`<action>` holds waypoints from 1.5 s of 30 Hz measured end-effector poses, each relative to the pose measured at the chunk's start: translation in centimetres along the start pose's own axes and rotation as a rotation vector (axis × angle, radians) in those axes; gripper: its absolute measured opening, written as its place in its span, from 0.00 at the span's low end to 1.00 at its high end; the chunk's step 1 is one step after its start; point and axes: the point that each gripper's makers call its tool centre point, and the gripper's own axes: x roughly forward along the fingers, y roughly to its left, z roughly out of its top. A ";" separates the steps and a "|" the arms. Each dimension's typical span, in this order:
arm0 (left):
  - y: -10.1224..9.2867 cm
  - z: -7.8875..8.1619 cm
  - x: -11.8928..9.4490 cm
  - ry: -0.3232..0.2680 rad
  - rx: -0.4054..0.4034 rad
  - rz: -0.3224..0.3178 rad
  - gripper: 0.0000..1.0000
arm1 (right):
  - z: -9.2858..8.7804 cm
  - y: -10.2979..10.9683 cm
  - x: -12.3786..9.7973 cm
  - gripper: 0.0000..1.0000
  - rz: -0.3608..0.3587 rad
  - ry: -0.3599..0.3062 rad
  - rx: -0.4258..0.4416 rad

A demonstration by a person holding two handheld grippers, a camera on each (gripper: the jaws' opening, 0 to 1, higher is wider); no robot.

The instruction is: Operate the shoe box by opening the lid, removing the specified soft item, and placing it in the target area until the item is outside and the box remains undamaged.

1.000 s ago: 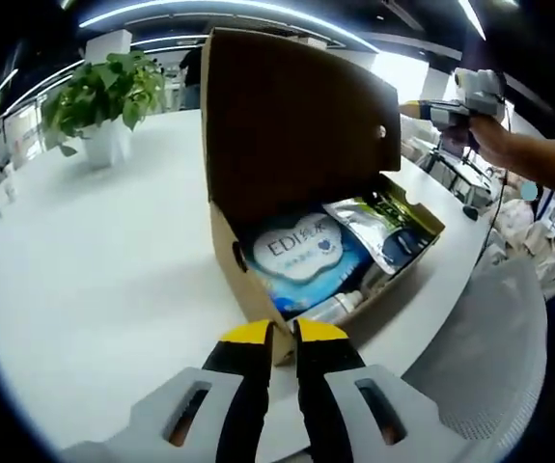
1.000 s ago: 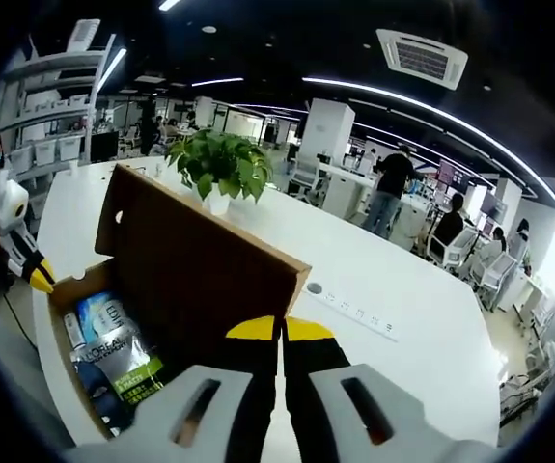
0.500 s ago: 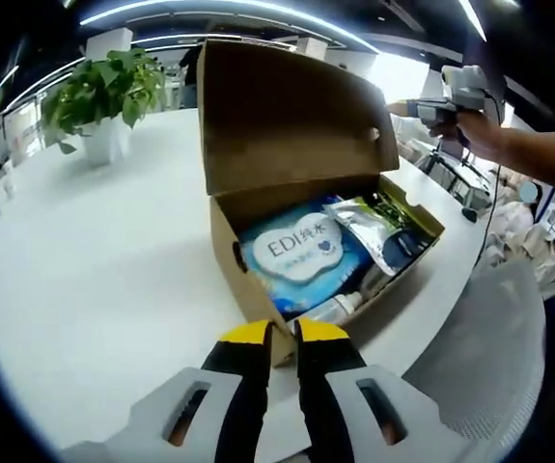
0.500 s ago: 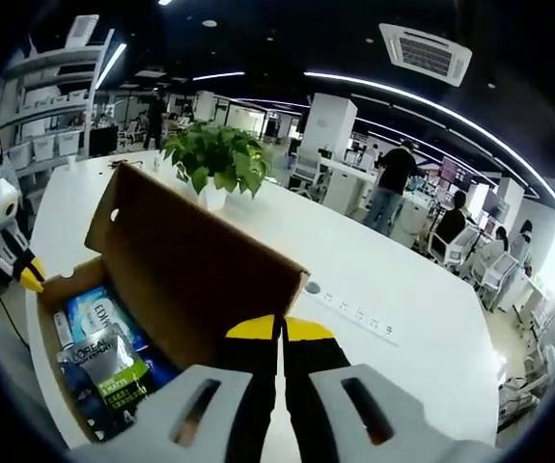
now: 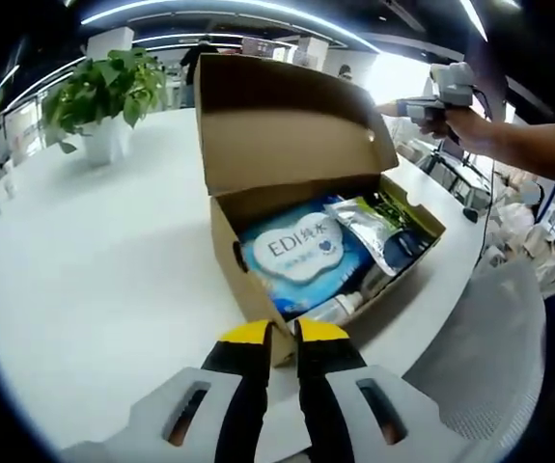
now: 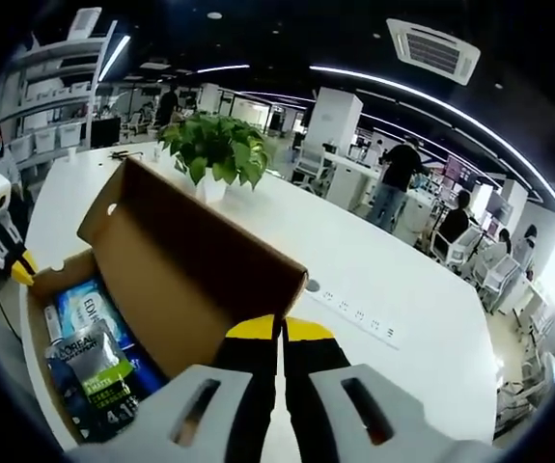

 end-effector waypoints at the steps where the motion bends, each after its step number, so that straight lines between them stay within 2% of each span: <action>1: 0.0 0.0 0.0 0.001 0.001 0.000 0.07 | 0.0 -0.1 0.2 0.00 0.002 0.003 -0.001; 16: 0.0 0.0 0.0 0.001 0.004 -0.004 0.07 | -0.7 -0.6 1.9 0.00 0.017 0.046 -0.014; 45: 0.2 0.1 0.4 -0.002 0.004 -0.005 0.08 | -3.0 -1.1 5.7 0.00 0.041 0.145 0.036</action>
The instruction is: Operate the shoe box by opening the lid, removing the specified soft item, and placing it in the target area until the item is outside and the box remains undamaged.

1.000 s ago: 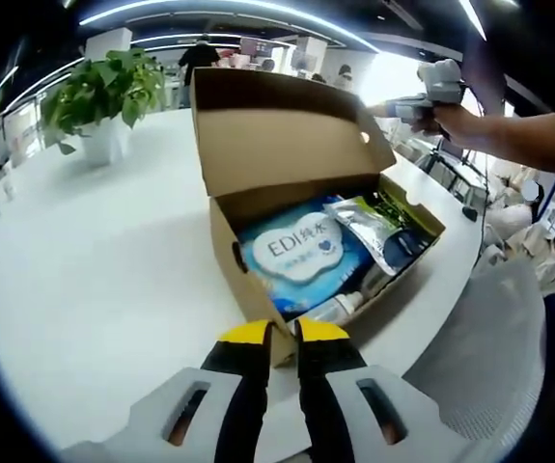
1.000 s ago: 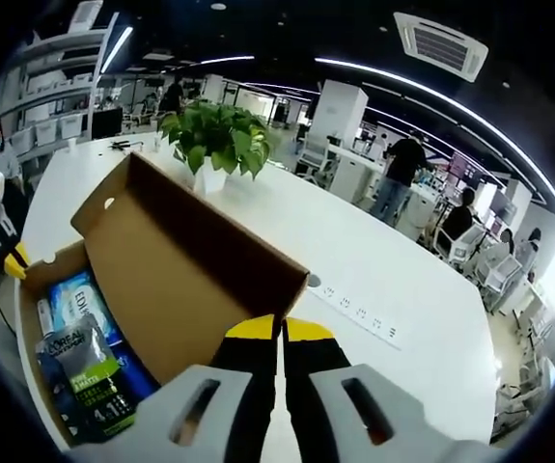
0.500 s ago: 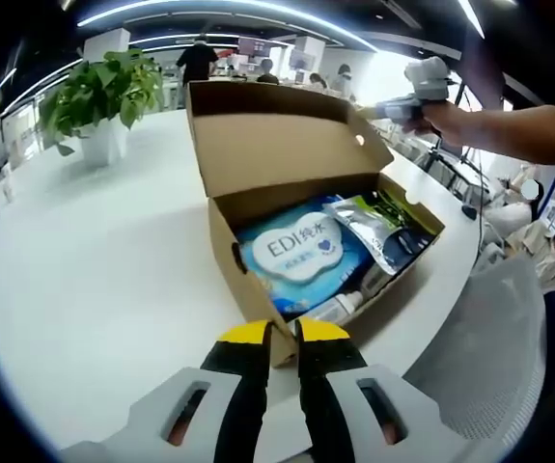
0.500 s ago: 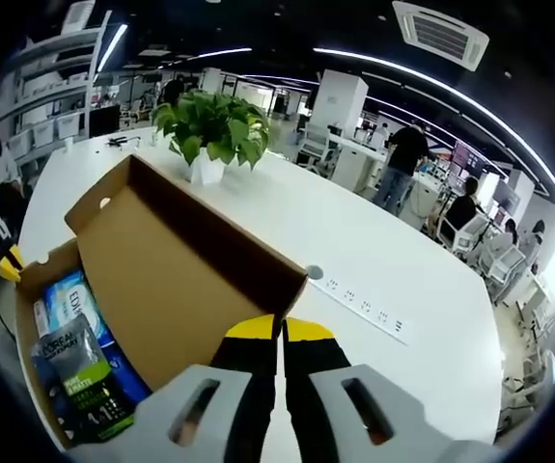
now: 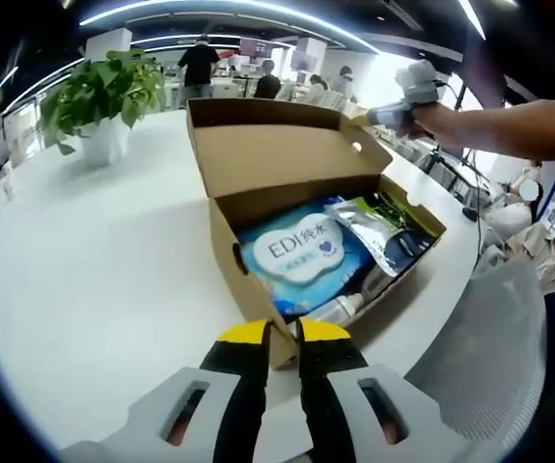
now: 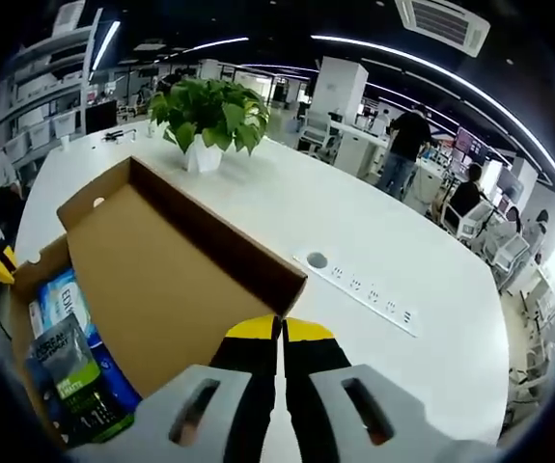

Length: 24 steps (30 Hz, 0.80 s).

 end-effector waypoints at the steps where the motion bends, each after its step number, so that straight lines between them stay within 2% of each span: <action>1: 0.0 0.0 0.0 0.000 -0.001 -0.001 0.08 | -0.1 0.1 0.1 0.00 0.000 0.004 0.004; 24: 0.2 0.1 0.4 -0.002 -0.009 0.001 0.09 | -2.5 0.0 2.7 0.00 0.034 0.107 0.053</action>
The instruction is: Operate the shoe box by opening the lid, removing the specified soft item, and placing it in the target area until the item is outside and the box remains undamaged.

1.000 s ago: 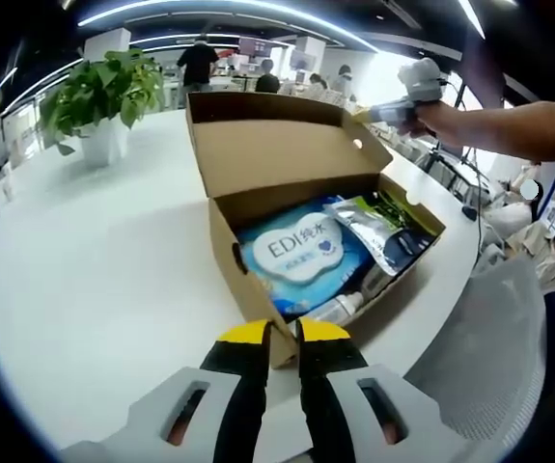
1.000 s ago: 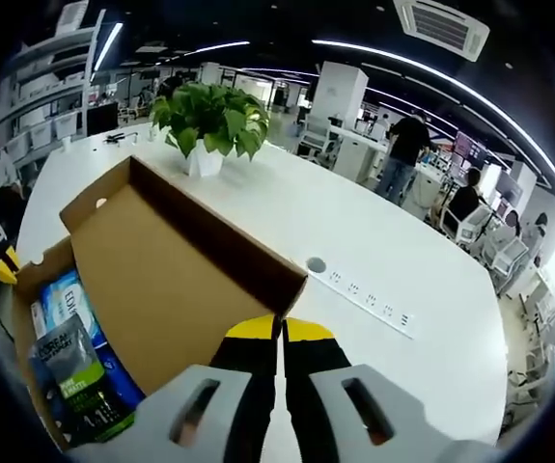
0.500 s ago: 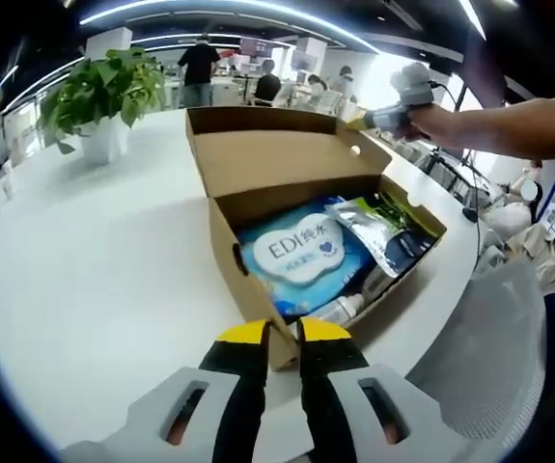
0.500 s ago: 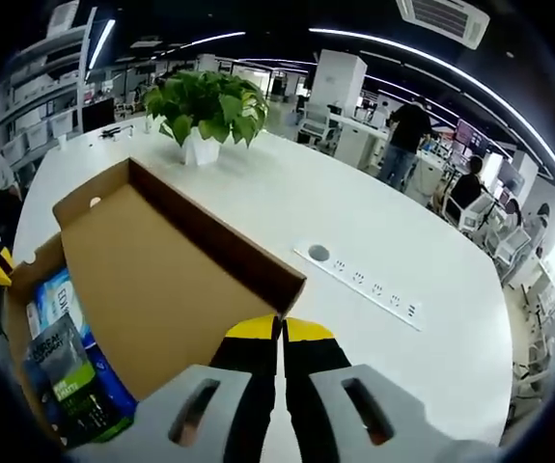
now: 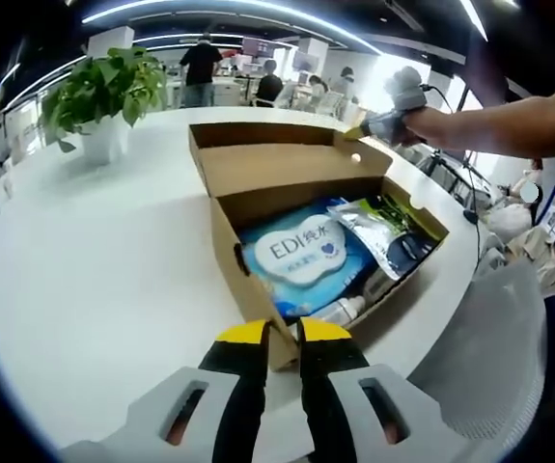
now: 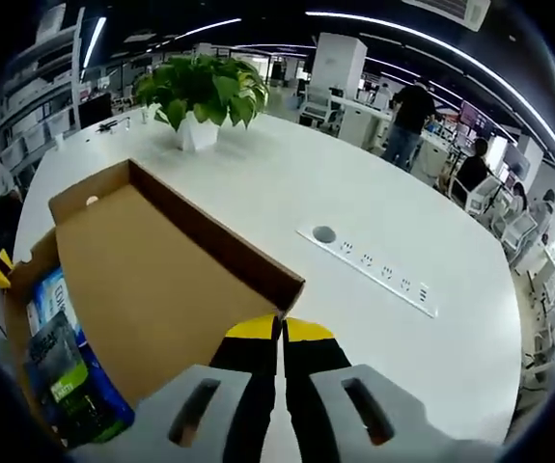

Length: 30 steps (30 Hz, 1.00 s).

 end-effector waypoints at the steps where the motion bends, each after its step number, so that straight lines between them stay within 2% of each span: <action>1: 0.0 0.0 0.0 -0.001 -0.004 -0.001 0.09 | -0.1 0.0 0.1 0.00 0.000 0.005 0.000; 30: -0.1 0.0 0.0 0.002 -0.007 0.003 0.09 | -2.1 0.4 2.0 0.00 0.017 0.088 0.006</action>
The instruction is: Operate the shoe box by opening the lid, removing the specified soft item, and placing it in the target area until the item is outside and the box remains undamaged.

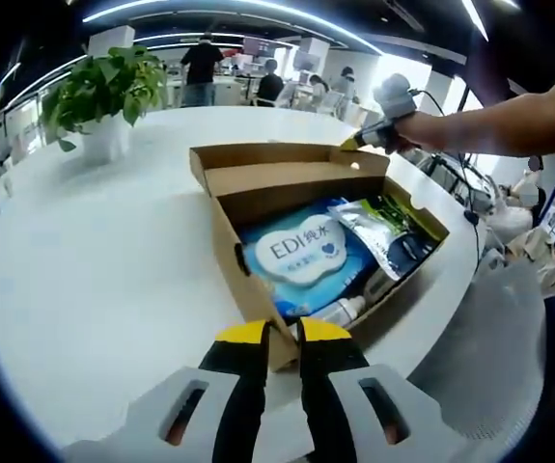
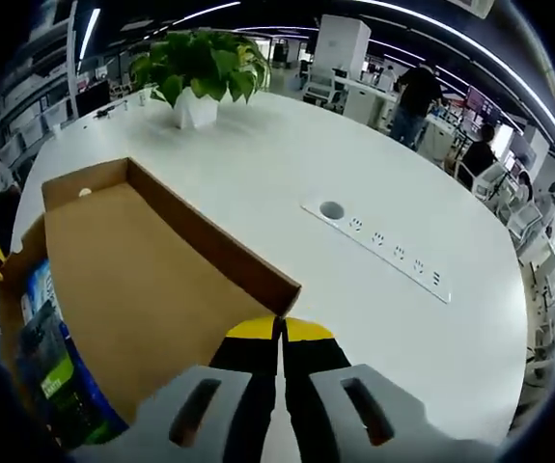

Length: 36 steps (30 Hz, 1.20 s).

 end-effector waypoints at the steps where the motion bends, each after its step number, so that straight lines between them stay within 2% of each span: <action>1: 0.0 0.0 0.0 0.000 0.001 0.000 0.09 | -0.1 0.0 0.1 0.00 0.002 0.006 0.002; 26: 0.1 0.1 0.2 -0.002 -0.010 0.001 0.10 | -1.9 0.3 1.6 0.00 0.022 0.075 0.024; 33: 0.2 0.1 0.3 -0.003 -0.010 0.003 0.10 | -2.1 0.3 1.7 0.00 0.022 0.081 0.039; 36: 0.2 0.1 0.3 -0.003 -0.011 0.004 0.10 | -1.8 0.3 1.6 0.01 0.028 0.057 0.049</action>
